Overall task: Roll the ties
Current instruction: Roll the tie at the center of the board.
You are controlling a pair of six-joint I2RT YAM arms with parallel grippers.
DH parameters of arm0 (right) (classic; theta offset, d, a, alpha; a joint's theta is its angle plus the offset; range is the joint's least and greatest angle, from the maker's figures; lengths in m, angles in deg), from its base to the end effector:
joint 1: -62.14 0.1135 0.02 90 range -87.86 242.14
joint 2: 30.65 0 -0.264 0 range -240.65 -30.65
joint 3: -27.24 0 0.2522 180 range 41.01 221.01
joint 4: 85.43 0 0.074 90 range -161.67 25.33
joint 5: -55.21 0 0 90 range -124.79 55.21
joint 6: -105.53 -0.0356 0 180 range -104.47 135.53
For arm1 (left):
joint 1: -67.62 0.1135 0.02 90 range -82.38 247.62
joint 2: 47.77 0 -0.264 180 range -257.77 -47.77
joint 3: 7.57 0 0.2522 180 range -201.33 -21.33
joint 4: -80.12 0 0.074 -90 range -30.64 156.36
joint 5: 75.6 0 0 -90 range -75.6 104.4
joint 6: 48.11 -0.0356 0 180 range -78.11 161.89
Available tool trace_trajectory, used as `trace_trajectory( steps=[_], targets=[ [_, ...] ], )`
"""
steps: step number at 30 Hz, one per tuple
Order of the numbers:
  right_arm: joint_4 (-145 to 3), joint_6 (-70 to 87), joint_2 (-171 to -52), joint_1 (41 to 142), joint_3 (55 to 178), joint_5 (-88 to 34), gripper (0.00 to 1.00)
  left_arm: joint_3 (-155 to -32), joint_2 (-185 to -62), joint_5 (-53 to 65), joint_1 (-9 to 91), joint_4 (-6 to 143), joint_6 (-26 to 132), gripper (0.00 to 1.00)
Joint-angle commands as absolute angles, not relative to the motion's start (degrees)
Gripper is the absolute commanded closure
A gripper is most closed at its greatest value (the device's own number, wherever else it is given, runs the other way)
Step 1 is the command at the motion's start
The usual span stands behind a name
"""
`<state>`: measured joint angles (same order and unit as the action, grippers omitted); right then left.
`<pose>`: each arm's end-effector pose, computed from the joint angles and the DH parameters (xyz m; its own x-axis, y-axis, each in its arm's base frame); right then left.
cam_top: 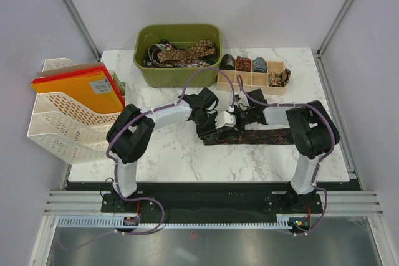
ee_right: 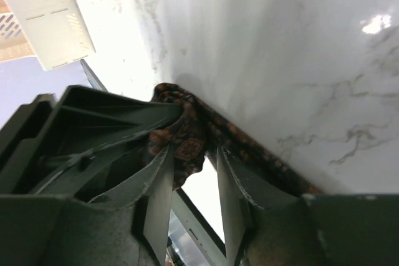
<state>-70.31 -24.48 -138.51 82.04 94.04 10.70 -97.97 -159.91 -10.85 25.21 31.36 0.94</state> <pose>0.3169 0.1417 0.1169 -0.9917 0.1203 -0.0454 0.0336 0.5832 0.8116 0.2771 -0.2737 0.1645 -0.0570 0.8549 -0.5157 0.9963 0.0152 -0.0849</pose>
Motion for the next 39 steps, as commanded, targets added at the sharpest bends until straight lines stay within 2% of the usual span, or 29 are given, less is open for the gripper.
trace_trajectory(
  steps=[1, 10, 14, 18, 20, 21, 27, 39],
  targets=[
    [-69.83, -23.23, -133.75, 82.09, 96.03, 13.81, 0.57, -96.82, -164.75, -8.01, 23.94, 28.13, -1.52, 0.60],
    [-71.23, -24.90, -132.08, 82.26, 93.22, 14.34, 0.50, -97.00, -164.93, -7.83, 24.03, 27.95, -2.31, 0.60],
    [-71.23, -23.85, -133.75, 83.67, 93.30, 12.67, 0.50, -97.09, -164.66, -8.01, 23.94, 27.95, -2.58, 0.58],
    [-72.64, -23.76, -135.33, 84.72, 93.21, 11.97, 0.55, -96.83, -164.05, -8.01, 24.02, 27.78, -3.02, 0.56],
    [-72.55, -23.50, -135.51, 84.90, 92.95, 11.79, 0.63, -96.74, -163.96, -7.92, 24.03, 27.78, -3.02, 0.55],
    [-71.94, -22.98, -135.68, 84.99, 92.95, 11.70, 0.74, -96.65, -163.87, -7.83, 24.03, 27.78, -2.93, 0.55],
    [-65.98, -18.15, -135.77, 83.67, 93.12, 8.81, 0.98, -96.21, -162.64, -8.27, 24.03, 27.69, -3.19, 0.50],
    [-62.62, -13.92, -140.60, 80.95, 93.92, 5.11, 1.00, -94.63, -153.78, -15.73, 28.24, 29.53, -2.76, 0.30]
  ],
)
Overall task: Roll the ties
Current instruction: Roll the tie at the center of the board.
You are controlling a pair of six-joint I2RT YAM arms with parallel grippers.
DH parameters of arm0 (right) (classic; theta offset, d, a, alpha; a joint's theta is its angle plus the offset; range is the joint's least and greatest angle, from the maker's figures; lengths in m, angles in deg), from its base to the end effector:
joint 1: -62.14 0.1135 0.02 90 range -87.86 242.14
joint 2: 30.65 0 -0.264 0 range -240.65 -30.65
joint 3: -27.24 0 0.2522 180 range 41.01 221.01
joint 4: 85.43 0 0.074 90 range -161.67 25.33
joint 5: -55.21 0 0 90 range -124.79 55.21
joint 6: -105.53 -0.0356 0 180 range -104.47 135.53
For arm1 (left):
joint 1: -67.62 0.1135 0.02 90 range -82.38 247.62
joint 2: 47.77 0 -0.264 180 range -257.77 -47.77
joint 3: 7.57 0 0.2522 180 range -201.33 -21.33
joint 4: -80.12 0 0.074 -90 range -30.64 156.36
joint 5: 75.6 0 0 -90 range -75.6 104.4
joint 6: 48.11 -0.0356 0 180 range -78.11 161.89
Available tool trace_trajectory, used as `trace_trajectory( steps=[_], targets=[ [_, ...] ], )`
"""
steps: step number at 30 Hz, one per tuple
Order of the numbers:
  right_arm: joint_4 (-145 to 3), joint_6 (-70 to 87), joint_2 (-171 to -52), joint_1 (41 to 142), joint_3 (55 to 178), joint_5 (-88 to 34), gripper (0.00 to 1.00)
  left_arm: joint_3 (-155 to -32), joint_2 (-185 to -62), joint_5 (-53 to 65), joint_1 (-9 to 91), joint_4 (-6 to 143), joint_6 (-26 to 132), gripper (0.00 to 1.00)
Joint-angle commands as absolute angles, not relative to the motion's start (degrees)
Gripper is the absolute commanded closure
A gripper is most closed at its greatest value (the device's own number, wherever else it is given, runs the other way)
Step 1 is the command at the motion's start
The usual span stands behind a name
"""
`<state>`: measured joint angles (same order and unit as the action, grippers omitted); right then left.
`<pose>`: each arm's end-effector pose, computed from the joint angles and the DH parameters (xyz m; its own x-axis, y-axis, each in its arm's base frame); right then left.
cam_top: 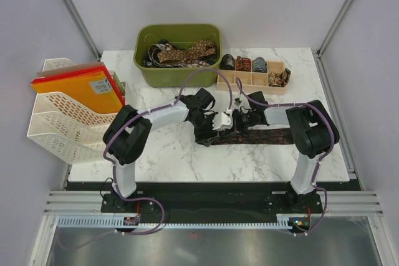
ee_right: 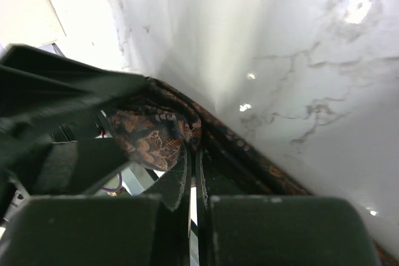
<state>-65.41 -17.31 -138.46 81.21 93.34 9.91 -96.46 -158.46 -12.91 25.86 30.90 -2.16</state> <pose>0.3094 0.1335 0.1096 -0.9961 0.0635 -0.0620 -0.0083 0.6290 0.7773 0.2739 -0.2665 0.1669 -0.0181 0.8444 -0.5354 0.9958 -0.0329 -0.0857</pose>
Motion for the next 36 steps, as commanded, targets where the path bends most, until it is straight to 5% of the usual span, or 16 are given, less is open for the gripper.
trace_trajectory(
  steps=[1, 16, 20, 26, 36],
  targets=[
    [-62.45, -13.74, -140.78, 80.77, 93.92, 5.02, 1.00, -94.19, -153.24, -15.92, 28.94, 31.01, -2.76, 0.28],
    [-66.31, -17.25, -143.24, 83.58, 93.39, 4.49, 1.00, -88.47, -152.88, -14.60, 29.39, 44.21, -0.03, 0.15],
    [-69.74, -20.24, -143.68, 85.07, 93.30, 4.14, 1.00, -88.21, -152.27, -14.34, 29.12, 43.86, -0.29, 0.20],
    [-73.96, -24.02, -144.47, 87.62, 92.95, 4.14, 1.00, -88.92, -151.13, -15.39, 29.04, 40.61, -0.47, 0.49],
    [-78.26, -27.98, -143.86, 89.91, 92.07, 3.70, 1.00, -93.40, -154.55, -16.45, 26.14, 39.55, 2.78, 0.51]
  ],
)
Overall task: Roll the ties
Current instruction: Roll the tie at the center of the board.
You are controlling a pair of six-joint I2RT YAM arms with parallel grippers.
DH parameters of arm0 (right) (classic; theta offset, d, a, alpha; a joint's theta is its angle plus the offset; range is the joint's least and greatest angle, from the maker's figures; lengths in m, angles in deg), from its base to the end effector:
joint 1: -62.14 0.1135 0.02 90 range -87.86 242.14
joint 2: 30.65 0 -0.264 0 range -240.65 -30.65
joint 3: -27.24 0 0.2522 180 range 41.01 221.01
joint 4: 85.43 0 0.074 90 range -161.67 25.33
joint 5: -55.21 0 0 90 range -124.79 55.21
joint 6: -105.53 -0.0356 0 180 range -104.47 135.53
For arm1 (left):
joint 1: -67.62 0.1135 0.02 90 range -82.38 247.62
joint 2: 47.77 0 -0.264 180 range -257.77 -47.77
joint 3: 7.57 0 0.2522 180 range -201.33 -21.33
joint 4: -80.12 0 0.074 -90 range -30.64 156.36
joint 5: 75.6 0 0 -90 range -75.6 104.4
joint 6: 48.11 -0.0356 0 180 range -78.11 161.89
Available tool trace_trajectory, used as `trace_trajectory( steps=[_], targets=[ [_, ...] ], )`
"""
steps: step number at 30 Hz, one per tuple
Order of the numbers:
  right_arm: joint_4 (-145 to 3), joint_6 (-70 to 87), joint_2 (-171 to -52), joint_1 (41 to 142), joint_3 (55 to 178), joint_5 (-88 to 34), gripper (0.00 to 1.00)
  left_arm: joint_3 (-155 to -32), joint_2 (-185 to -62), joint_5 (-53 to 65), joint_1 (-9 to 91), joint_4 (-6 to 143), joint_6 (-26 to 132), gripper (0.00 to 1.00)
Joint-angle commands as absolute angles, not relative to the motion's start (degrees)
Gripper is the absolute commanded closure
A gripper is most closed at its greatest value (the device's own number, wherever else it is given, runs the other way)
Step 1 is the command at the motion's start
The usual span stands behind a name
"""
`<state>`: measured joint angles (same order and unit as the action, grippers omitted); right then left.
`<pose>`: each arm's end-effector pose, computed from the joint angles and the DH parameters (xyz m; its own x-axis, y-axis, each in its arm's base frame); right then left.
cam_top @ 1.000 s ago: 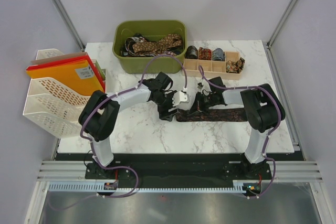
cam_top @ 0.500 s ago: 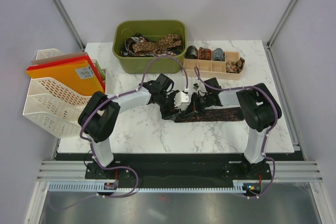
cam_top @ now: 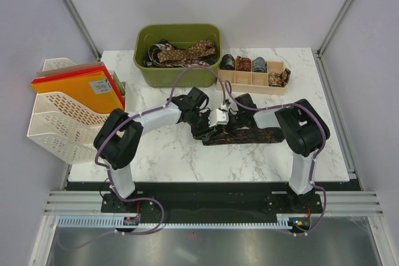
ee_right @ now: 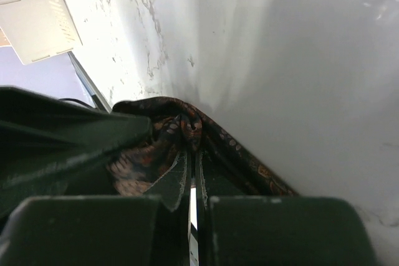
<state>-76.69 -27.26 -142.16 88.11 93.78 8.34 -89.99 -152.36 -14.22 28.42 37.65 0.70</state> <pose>0.3080 0.1771 0.1003 -0.9960 0.0663 -0.0600 -0.0092 0.5912 0.8065 0.2722 -0.2440 0.1787 -0.0569 0.7924 -0.6074 0.9983 0.0382 -0.0437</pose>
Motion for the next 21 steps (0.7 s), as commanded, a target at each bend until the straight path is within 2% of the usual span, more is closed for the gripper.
trace_trajectory(
  steps=[1, 15, 18, 21],
  targets=[
    [-78.53, -28.07, -143.77, 90.00, 91.98, 3.79, 1.00, -93.40, -154.99, -16.45, 25.96, 39.38, 2.52, 0.51],
    [-75.29, -26.93, -139.82, 88.86, 93.74, 9.23, 0.81, -94.37, -161.23, -9.42, 24.46, 30.60, -1.87, 0.66],
    [-72.13, -26.05, -139.29, 88.07, 94.97, 9.76, 0.62, -94.80, -162.55, -7.49, 24.20, 28.75, -2.49, 0.68],
    [-69.22, -24.91, -138.32, 86.84, 95.41, 10.29, 0.55, -95.50, -164.22, -6.26, 23.76, 27.25, -3.19, 0.69]
  ],
)
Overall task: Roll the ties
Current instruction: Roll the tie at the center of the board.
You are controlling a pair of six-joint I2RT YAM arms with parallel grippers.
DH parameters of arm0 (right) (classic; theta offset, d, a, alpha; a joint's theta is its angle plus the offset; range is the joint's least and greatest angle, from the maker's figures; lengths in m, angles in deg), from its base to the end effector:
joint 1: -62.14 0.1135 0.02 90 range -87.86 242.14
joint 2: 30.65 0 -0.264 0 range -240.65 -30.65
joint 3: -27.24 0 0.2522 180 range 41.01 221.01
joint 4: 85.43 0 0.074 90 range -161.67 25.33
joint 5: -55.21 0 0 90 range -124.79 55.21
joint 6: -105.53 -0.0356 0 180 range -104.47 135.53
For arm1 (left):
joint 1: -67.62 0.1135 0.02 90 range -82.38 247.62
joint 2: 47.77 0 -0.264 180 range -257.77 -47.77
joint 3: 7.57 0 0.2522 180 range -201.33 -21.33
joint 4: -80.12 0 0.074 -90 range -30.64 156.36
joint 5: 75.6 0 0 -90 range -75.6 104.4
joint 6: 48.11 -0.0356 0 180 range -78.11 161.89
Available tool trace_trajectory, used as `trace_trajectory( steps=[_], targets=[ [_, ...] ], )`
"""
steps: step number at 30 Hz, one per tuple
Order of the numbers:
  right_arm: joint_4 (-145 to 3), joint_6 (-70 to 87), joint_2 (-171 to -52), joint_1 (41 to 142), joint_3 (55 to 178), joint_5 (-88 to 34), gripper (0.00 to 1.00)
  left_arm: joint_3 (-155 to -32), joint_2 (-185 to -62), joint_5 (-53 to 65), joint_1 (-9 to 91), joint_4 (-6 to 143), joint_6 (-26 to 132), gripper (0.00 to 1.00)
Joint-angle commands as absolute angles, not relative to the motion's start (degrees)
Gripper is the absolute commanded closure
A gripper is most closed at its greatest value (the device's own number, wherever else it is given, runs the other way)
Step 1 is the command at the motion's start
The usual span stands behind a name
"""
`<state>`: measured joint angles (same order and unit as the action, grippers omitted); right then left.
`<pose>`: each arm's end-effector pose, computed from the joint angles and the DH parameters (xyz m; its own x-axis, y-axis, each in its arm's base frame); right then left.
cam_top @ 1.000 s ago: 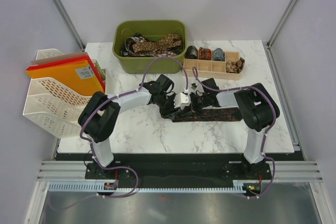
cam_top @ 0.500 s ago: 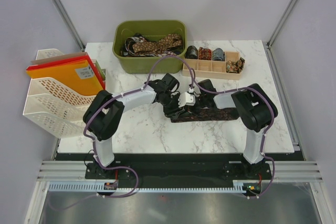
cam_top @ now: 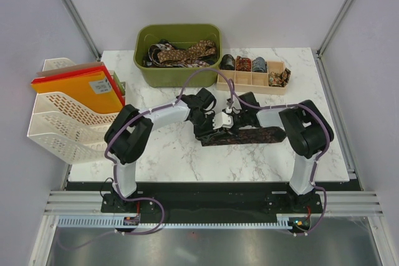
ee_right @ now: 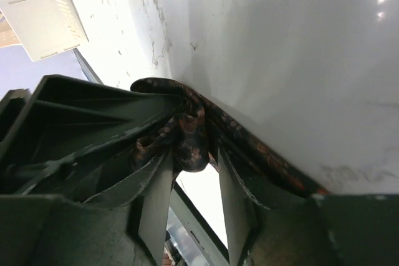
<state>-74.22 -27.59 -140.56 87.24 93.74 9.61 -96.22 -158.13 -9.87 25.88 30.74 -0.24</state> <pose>0.3070 0.1713 0.1073 -0.9968 0.0723 -0.0327 0.0157 0.5832 0.8122 0.2743 -0.2643 0.1670 -0.0497 0.8639 -0.5012 0.9973 0.0162 -0.0710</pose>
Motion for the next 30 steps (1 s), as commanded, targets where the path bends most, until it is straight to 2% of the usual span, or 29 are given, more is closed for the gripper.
trace_trajectory(
  steps=[1, 11, 13, 19, 24, 27, 28, 30],
  targets=[
    [-68.78, -24.64, -138.06, 85.96, 95.24, 10.29, 0.55, -95.68, -164.48, -5.90, 23.76, 27.08, -3.46, 0.70],
    [-71.66, -25.51, -134.37, 83.23, 92.69, 14.51, 0.65, -98.23, -166.51, -5.99, 23.59, 25.49, -3.90, 0.71],
    [-72.99, -25.43, -133.23, 83.06, 92.33, 15.30, 0.64, -98.23, -166.68, -5.99, 23.59, 25.32, -4.07, 0.71],
    [-75.36, -27.37, -133.30, 83.58, 91.28, 14.43, 0.49, -98.23, -166.60, -6.60, 23.67, 25.23, -4.34, 0.69],
    [-77.21, -27.81, -135.59, 85.25, 90.49, 12.85, 0.50, -98.32, -166.16, -6.86, 23.67, 25.14, -4.43, 0.68],
    [-78.35, -28.15, -137.26, 85.69, 90.31, 12.58, 0.55, -97.97, -165.81, -6.78, 23.67, 25.14, -4.51, 0.66],
    [-78.79, -28.33, -137.35, 85.78, 90.23, 12.49, 0.65, -97.88, -165.63, -6.78, 23.67, 25.14, -4.51, 0.66],
    [-78.27, -27.98, -137.53, 85.61, 90.31, 12.05, 0.78, -97.62, -165.37, -6.78, 23.76, 25.23, -4.51, 0.64]
  ],
)
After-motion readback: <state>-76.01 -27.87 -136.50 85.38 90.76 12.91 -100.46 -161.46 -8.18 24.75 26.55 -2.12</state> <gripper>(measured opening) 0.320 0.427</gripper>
